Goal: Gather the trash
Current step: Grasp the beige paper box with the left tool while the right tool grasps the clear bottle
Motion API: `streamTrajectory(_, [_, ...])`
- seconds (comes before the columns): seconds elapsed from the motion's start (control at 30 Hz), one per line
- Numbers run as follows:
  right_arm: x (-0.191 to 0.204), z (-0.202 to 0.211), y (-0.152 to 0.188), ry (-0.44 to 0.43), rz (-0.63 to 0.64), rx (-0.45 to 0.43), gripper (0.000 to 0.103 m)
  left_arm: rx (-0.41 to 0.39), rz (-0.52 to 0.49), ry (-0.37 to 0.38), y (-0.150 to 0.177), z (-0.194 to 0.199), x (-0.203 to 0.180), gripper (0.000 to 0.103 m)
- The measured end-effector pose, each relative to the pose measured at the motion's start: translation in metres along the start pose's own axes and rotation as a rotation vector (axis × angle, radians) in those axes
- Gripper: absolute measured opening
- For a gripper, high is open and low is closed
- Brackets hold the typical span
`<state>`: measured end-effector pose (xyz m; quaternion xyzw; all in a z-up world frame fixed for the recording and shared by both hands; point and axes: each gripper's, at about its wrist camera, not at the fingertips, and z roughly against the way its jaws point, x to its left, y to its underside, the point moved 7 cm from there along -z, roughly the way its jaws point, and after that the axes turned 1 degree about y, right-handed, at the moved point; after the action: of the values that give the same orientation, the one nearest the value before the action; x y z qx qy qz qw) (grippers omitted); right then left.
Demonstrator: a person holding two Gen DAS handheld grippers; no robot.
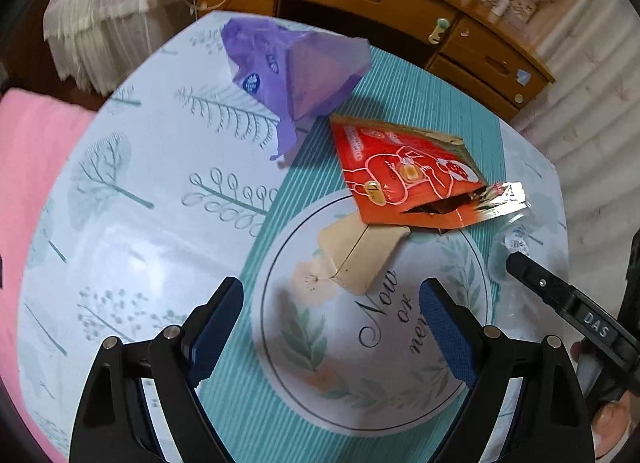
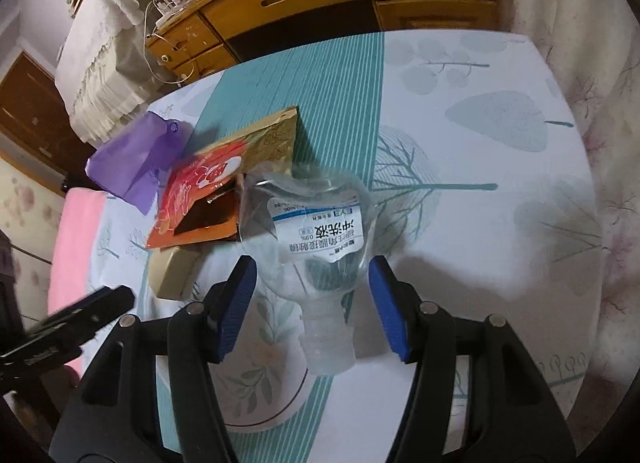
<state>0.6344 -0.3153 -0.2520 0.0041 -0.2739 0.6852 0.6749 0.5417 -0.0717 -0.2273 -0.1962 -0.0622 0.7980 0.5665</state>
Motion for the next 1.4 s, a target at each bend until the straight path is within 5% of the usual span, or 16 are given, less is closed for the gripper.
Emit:
streamTrajectory(0.13, [0.001, 0.0, -0.006, -0.066, -0.045, 0.02, 0.067, 0.0, 0.022, -0.001, -0.004, -0.007, -0.003, 0.091])
streamTrajectory(0.47, [0.014, -0.011, -0.008, 0.015, 0.069, 0.004, 0.067, 0.031, 0.06, -0.056, -0.014, -0.029, -0.009, 0.089])
streamTrajectory(0.6, [0.016, -0.022, -0.004, 0.04, 0.081, 0.02, 0.058, 0.033, 0.114, -0.051, -0.02, -0.034, -0.011, 0.089])
streamTrajectory(0.63, [0.017, -0.021, -0.002, 0.037, 0.085, 0.016, 0.037, 0.034, 0.123, -0.051, -0.021, -0.035, -0.011, 0.089])
streamTrajectory(0.67, [0.019, -0.023, -0.002, 0.022, 0.083, 0.029, 0.031, 0.035, 0.141, -0.053, -0.023, -0.037, -0.012, 0.089])
streamTrajectory(1.4, [0.018, -0.013, -0.012, 0.019, 0.096, -0.025, 0.031, 0.102, 0.233, -0.209, -0.04, -0.076, -0.036, 0.088])
